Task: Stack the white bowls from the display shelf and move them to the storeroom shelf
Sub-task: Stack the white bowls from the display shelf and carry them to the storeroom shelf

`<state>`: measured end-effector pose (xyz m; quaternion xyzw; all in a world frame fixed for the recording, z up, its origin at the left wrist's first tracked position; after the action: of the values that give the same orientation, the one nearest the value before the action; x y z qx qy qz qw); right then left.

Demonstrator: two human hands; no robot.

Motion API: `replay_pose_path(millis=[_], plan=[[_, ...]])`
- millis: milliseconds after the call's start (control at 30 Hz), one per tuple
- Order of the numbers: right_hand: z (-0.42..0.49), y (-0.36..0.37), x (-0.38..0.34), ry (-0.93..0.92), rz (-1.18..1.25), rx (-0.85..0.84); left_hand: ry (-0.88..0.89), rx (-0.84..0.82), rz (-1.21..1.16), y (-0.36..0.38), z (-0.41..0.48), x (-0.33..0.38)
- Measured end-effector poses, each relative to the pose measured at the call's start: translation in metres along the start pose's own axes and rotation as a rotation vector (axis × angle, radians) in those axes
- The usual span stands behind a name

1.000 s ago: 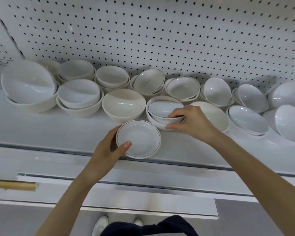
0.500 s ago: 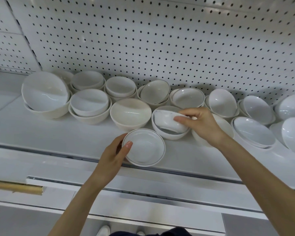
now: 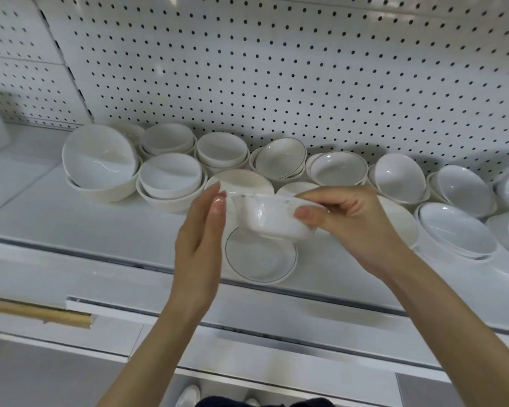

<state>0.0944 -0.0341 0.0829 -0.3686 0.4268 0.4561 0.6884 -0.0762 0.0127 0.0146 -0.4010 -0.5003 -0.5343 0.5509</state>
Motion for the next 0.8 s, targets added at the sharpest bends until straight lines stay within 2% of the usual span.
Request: replay_pose_path(millis=[133, 300, 533, 800], plan=[[-0.005, 0.013, 0.001, -0.02, 0.029, -0.023, -0.27, -0.082, -0.093, 0.021, 0.004, -0.017], [-0.01, 0.02, 0.013, -0.027, -0.057, 0.009, -0.229, -0.012, -0.152, 0.016, -0.01, -0.006], [-0.027, 0.022, 0.028, 0.008, -0.174, 0.213, -0.172, 0.074, -0.227, 0.01, -0.008, -0.007], [-0.043, 0.019, 0.05, 0.223, -0.126, 0.304, -0.143, 0.047, -0.242, 0.01, -0.009, -0.015]])
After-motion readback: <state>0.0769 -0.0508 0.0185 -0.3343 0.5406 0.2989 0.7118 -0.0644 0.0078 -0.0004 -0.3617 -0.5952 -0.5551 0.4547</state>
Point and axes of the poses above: each hand's wrist, its own z-axis towards the middle knuckle, its own y-axis out of the palm, x = y × z, the point moved 10 cm from there along z, towards the middle knuckle, and after that the axes turned 15 degrees about x, right-handed, at the moved point
